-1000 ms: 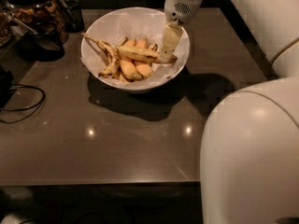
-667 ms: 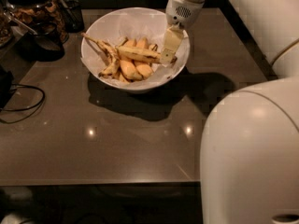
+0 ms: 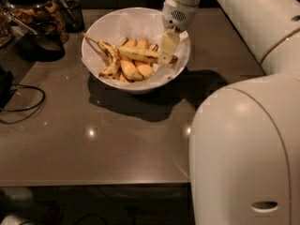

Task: Pick banana from white bowl

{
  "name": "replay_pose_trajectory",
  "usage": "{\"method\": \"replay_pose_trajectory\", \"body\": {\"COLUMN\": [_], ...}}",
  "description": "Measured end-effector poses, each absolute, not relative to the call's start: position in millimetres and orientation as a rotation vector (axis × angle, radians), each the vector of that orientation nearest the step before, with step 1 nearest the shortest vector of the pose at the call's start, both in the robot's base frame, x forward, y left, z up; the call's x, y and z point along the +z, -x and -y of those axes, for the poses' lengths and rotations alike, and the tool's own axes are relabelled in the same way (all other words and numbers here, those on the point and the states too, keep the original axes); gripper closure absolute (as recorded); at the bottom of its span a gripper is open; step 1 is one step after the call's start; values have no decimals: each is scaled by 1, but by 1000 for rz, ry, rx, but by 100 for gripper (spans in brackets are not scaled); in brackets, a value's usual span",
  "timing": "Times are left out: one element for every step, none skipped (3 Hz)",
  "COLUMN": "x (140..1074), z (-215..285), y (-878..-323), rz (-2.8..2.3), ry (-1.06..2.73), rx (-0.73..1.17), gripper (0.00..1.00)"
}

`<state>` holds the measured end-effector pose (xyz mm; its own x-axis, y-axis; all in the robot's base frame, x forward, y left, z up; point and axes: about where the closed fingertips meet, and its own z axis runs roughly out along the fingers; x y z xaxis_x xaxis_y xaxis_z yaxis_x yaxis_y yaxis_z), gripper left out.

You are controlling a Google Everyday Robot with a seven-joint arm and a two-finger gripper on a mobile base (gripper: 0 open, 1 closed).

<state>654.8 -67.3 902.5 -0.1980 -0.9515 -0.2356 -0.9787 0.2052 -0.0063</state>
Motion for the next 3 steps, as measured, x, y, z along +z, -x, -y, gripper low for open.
{"method": "replay_pose_trajectory", "body": {"x": [897, 894, 895], "z": [63, 60, 61], "y": [-657, -659, -658], "rz": [-2284, -2282, -2271], "ry": [1879, 1892, 1888], "rx": [215, 218, 209], "gripper": [41, 40, 59]}}
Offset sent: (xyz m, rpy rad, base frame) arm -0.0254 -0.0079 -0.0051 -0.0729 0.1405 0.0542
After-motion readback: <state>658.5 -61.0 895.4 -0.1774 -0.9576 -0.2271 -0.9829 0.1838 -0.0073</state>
